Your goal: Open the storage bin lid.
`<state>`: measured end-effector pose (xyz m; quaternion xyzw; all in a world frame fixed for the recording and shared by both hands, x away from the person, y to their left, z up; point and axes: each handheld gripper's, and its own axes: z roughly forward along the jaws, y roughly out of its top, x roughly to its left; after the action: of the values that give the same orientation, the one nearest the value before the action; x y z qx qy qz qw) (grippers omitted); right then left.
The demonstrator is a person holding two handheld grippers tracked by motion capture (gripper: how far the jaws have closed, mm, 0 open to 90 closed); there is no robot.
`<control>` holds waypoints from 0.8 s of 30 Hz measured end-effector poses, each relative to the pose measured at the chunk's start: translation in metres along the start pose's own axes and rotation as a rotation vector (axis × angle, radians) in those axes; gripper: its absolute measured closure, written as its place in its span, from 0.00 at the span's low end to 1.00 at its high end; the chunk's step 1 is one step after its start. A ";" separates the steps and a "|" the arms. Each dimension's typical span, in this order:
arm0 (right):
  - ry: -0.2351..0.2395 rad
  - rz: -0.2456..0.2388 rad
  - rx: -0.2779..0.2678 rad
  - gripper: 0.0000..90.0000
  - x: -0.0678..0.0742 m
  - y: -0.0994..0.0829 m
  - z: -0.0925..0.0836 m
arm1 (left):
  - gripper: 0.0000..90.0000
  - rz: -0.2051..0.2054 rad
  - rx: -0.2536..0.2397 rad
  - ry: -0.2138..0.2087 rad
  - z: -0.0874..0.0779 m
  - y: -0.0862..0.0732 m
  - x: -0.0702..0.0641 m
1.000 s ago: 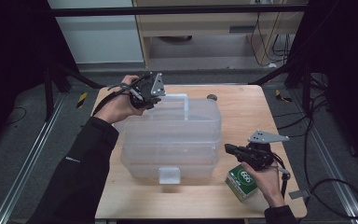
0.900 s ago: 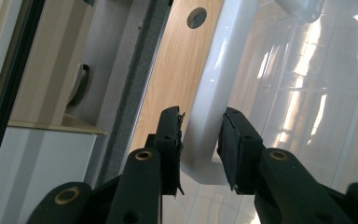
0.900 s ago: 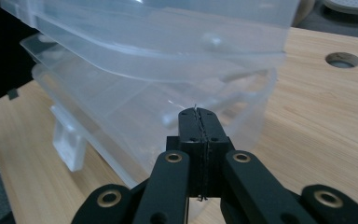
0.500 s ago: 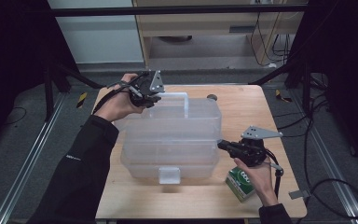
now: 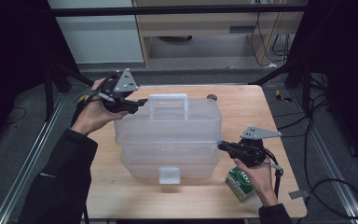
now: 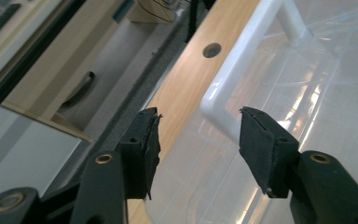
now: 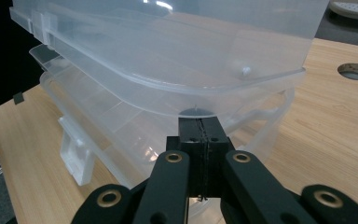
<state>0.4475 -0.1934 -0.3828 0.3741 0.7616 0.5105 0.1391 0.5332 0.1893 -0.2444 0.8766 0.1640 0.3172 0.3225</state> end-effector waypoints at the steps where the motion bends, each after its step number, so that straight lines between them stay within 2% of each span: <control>1: 0.000 -0.002 0.000 1.00 0.000 0.000 0.000 | 0.52 -0.045 -0.029 0.011 -0.008 -0.009 0.001; 5: 0.000 0.000 0.002 1.00 0.000 0.000 0.000 | 0.53 -0.141 -0.078 0.053 -0.020 -0.026 0.005; 6: -0.001 0.000 0.002 1.00 0.000 0.000 0.000 | 0.53 -0.141 -0.078 0.053 -0.020 -0.026 0.005; 7: 0.000 0.002 0.003 1.00 0.000 0.000 0.001 | 0.53 -0.201 -0.108 0.074 -0.024 -0.033 0.007; 8: -0.002 0.002 0.003 1.00 0.000 0.000 0.001 | 0.53 -0.201 -0.108 0.074 -0.024 -0.033 0.007; 9: 0.001 0.004 0.004 1.00 0.000 0.000 0.001 | 0.54 -0.257 -0.137 0.096 -0.027 -0.039 0.007; 10: -0.001 0.003 0.005 1.00 0.000 0.000 0.001 | 0.54 -0.257 -0.137 0.096 -0.027 -0.039 0.007; 11: 0.000 0.003 0.006 1.00 0.000 0.000 0.001 | 0.55 -0.303 -0.164 0.115 -0.031 -0.045 0.007; 12: 0.000 0.002 0.007 1.00 0.000 0.000 0.001 | 0.56 -0.303 -0.164 0.115 -0.031 -0.045 0.007; 13: -0.002 0.000 0.007 1.00 0.000 0.000 0.001 | 0.57 -0.348 -0.187 0.150 -0.035 -0.051 0.006; 14: -0.001 0.001 0.009 1.00 0.000 0.000 0.001 | 0.58 -0.371 -0.205 0.159 -0.037 -0.055 0.006; 15: -0.001 -0.001 0.009 1.00 0.000 0.000 0.001 | 0.59 -0.392 -0.215 0.172 -0.039 -0.060 0.005; 16: 0.000 -0.001 0.010 1.00 0.000 0.000 0.001 | 0.61 -0.392 -0.215 0.172 -0.039 -0.060 0.005; 17: 0.000 -0.001 0.010 1.00 0.000 0.000 0.001 | 0.61 -0.410 -0.222 0.192 -0.041 -0.064 0.004; 18: 0.000 0.000 0.010 1.00 0.000 0.000 0.001 | 0.64 -0.434 -0.254 0.215 -0.045 -0.074 0.004; 19: 0.000 0.000 0.011 1.00 0.000 0.000 0.001 | 0.66 -0.434 -0.254 0.215 -0.045 -0.074 0.004; 20: -0.001 -0.001 0.012 1.00 0.000 0.000 0.001 | 0.68 -0.469 -0.267 0.250 -0.049 -0.085 0.001; 21: 0.000 0.000 0.012 1.00 0.000 0.000 0.001 | 0.70 -0.469 -0.267 0.250 -0.049 -0.085 0.001; 22: -0.001 -0.001 0.012 1.00 0.000 0.000 0.001 | 0.72 -0.519 -0.278 0.262 -0.053 -0.097 -0.001; 24: 0.000 0.000 0.013 1.00 0.000 0.000 0.001 | 0.76 -0.529 -0.282 0.271 -0.055 -0.102 -0.003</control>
<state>0.4478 -0.1926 -0.3826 0.3748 0.7649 0.5057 0.1369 0.4867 0.2888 -0.2817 0.7003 0.3819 0.3560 0.4869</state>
